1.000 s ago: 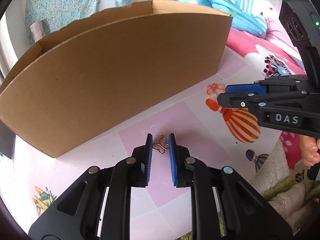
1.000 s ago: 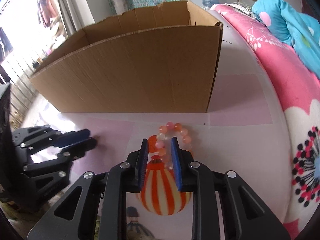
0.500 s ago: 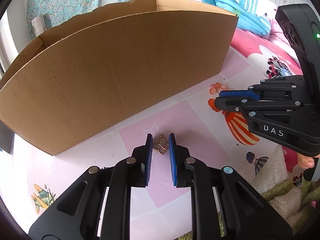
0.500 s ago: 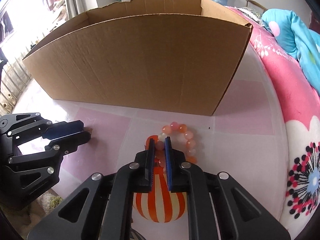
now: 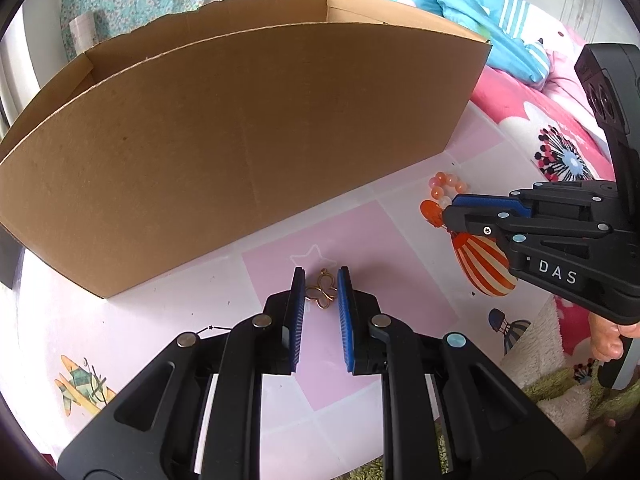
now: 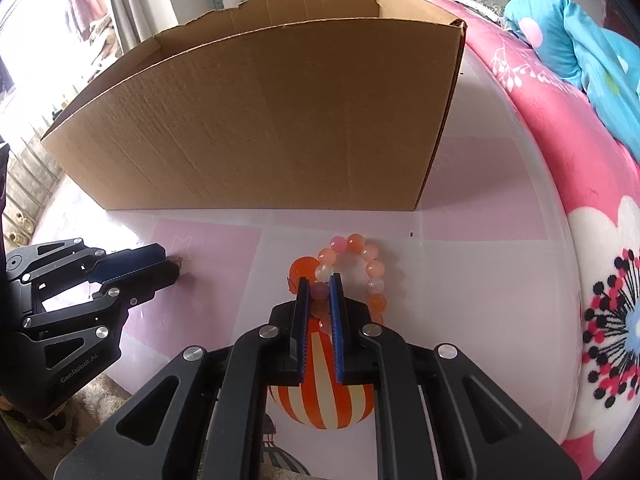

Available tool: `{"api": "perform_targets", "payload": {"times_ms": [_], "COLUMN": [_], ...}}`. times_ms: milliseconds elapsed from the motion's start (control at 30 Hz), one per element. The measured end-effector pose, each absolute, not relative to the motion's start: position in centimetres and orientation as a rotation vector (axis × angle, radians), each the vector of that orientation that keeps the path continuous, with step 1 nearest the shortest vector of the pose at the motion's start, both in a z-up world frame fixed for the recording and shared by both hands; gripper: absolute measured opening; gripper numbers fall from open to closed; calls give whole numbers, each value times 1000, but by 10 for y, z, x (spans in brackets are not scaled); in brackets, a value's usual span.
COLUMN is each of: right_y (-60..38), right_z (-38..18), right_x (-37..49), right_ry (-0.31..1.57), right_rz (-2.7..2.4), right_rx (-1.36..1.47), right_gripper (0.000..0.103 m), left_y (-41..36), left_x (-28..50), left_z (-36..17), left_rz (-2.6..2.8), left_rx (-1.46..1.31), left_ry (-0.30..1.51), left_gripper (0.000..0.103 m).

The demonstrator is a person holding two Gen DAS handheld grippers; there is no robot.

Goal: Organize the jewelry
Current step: 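Hold the bracelet in the right tool with the left tool at the charm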

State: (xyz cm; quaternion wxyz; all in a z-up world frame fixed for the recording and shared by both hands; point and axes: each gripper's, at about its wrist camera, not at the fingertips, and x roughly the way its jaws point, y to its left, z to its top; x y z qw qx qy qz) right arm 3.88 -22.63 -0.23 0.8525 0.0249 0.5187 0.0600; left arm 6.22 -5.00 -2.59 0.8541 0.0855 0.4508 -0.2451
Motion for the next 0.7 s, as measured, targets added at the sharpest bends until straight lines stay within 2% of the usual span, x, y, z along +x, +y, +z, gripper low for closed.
{"api": "perform_targets", "payload": {"times_ms": [700], "right_y": [-237], "right_z": [-4], "right_x": [44], "right_ry": [1094], "right_rz": [130], "right_rx": [77], "right_gripper": [10], "left_y": [-50], "left_x": [63], "left_z": [-25], "left_rz": [-510], "left_rx": [180], "left_ry": [960], "left_gripper": [15]}}
